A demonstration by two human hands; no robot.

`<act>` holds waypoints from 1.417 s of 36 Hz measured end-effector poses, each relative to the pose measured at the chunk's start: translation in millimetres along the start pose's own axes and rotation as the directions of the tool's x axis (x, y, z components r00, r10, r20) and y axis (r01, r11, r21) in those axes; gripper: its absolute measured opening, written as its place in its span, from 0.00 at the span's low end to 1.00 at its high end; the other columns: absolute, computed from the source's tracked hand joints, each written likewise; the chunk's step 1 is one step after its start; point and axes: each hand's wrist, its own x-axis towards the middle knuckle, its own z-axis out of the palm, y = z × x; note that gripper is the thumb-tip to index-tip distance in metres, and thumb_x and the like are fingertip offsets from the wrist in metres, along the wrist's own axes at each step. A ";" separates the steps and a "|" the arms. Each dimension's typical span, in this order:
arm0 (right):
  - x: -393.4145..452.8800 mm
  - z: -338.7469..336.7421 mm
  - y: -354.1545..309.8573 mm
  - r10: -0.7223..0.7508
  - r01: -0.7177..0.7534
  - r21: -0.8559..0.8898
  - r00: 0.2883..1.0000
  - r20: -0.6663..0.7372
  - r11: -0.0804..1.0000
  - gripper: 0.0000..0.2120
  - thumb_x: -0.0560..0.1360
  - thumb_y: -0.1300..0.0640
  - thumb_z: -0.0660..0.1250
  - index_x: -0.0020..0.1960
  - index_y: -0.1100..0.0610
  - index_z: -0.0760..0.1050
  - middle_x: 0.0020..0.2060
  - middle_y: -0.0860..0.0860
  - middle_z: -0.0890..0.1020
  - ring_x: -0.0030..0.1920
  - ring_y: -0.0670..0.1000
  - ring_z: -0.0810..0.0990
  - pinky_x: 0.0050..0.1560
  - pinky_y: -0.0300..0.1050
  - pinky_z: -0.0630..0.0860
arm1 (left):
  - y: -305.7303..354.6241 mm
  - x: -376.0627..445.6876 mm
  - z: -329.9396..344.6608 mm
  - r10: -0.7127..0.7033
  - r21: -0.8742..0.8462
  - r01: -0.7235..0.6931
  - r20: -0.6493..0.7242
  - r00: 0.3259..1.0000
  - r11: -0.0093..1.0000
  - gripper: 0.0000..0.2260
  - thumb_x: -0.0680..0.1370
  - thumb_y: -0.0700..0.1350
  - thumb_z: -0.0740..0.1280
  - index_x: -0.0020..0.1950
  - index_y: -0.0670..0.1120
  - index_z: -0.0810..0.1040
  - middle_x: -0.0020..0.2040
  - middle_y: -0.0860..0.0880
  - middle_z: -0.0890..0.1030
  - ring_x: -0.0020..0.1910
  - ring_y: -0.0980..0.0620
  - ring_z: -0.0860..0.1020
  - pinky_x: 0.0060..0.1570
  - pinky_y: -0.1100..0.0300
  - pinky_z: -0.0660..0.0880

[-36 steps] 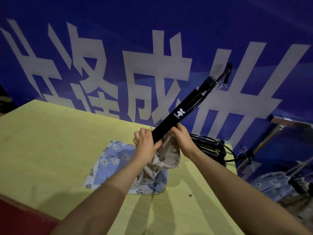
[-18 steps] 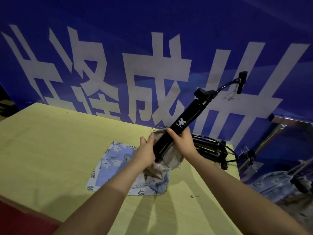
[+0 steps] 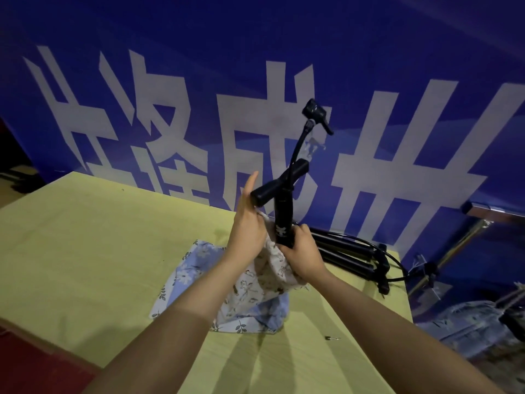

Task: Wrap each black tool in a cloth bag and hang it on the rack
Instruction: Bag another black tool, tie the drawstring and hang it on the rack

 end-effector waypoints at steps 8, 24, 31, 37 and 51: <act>-2.7 12.3 3.7 0.024 -0.017 -0.085 0.996 0.081 0.996 0.21 0.74 0.54 0.69 0.65 0.56 0.70 0.55 0.53 0.71 0.50 0.56 0.77 0.47 0.52 0.77 | -5.4 -12.5 -6.6 0.041 -0.046 -0.037 0.077 0.996 0.998 0.32 0.76 0.28 0.57 0.68 0.62 0.59 0.65 0.51 0.65 0.59 0.67 0.64 0.60 0.74 0.62; 13.6 5.1 29.1 0.098 -0.093 -0.039 0.984 0.149 0.995 0.23 0.62 0.48 0.67 0.55 0.51 0.71 0.50 0.54 0.76 0.49 0.57 0.76 0.51 0.58 0.77 | -14.6 2.3 -10.9 0.187 0.259 -0.285 0.345 0.920 0.923 0.34 0.74 0.31 0.60 0.64 0.67 0.54 0.66 0.49 0.65 0.39 0.42 0.77 0.32 0.48 0.75; 8.5 -12.6 26.9 0.084 -0.081 -0.099 0.996 0.024 0.992 0.13 0.79 0.63 0.57 0.62 0.59 0.70 0.56 0.55 0.76 0.56 0.56 0.75 0.56 0.49 0.74 | -10.5 10.1 -7.9 0.155 0.200 -0.219 0.295 0.943 0.955 0.30 0.74 0.30 0.59 0.66 0.60 0.60 0.64 0.51 0.66 0.45 0.45 0.77 0.43 0.46 0.77; 7.1 -20.5 31.8 0.078 -0.082 -0.120 0.996 -0.031 0.989 0.10 0.81 0.61 0.57 0.54 0.62 0.75 0.48 0.54 0.72 0.46 0.52 0.72 0.45 0.41 0.67 | -7.8 9.4 -7.9 0.113 0.156 -0.164 0.294 0.949 0.974 0.28 0.73 0.31 0.61 0.68 0.54 0.64 0.63 0.51 0.67 0.51 0.54 0.73 0.45 0.66 0.72; 4.3 -29.9 23.9 0.043 -0.041 0.021 0.996 -0.081 0.999 0.08 0.78 0.55 0.64 0.48 0.57 0.80 0.40 0.51 0.83 0.41 0.52 0.81 0.44 0.52 0.79 | 15.0 5.4 -11.0 0.070 0.227 -0.078 0.045 0.997 0.971 0.13 0.76 0.52 0.66 0.55 0.46 0.71 0.53 0.50 0.76 0.48 0.49 0.77 0.42 0.55 0.75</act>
